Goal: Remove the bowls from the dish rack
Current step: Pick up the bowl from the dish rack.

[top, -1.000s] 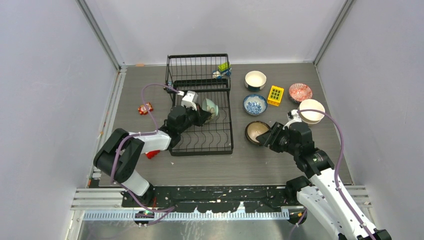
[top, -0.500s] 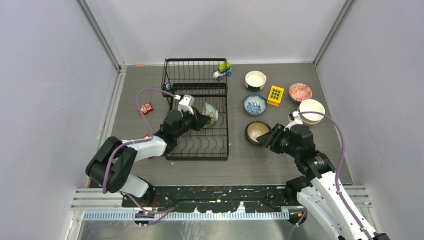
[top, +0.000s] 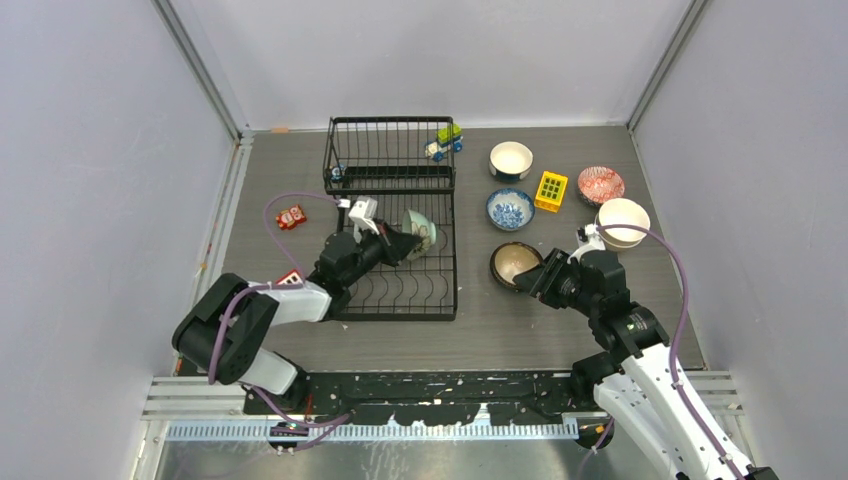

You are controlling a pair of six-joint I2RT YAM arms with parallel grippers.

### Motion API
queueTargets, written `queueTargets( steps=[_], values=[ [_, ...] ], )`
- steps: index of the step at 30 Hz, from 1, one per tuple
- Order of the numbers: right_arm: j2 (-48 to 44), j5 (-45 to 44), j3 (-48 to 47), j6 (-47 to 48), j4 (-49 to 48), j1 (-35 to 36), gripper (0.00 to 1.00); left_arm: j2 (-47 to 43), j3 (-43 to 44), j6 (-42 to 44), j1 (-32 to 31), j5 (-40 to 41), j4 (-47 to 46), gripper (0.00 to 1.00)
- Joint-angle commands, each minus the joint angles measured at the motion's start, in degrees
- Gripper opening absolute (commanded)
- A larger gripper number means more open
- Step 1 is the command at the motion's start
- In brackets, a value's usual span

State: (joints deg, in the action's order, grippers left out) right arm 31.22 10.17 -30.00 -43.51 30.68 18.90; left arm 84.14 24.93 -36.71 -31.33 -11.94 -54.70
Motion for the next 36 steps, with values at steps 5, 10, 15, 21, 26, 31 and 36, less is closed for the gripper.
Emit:
queueTargets(
  steps=[5,10,15,21,26,31,36],
  values=[
    [-0.5,0.4,-0.9,0.1,-1.9,-0.2,0.42,-9.1,1.4,1.3,0.4,1.0,-1.4,0.0],
    [-0.3,0.9,-1.8,0.2,-1.4,-0.2,0.41,-16.1,1.3,1.4,0.4,-0.2,6.3,0.0],
    [0.3,1.4,-4.3,1.5,0.2,-0.2,0.42,-24.1,1.6,1.6,0.2,-2.1,16.0,0.0],
    [1.7,2.3,-9.6,5.4,5.8,-0.2,0.5,-34.8,1.4,2.5,-1.6,-3.1,29.0,0.0],
    [3.2,4.1,-13.8,8.3,9.0,-0.3,0.54,-42.5,4.0,6.8,-6.5,-2.8,42.7,0.0],
    [4.8,3.7,-17.9,11.0,11.7,-0.2,0.54,-45.3,11.6,15.2,-16.7,1.2,60.3,0.0],
    [6.5,-3.2,-19.7,10.4,15.0,-0.2,0.55,-41.8,19.0,22.8,-30.5,10.2,69.9,0.0]
  ],
)
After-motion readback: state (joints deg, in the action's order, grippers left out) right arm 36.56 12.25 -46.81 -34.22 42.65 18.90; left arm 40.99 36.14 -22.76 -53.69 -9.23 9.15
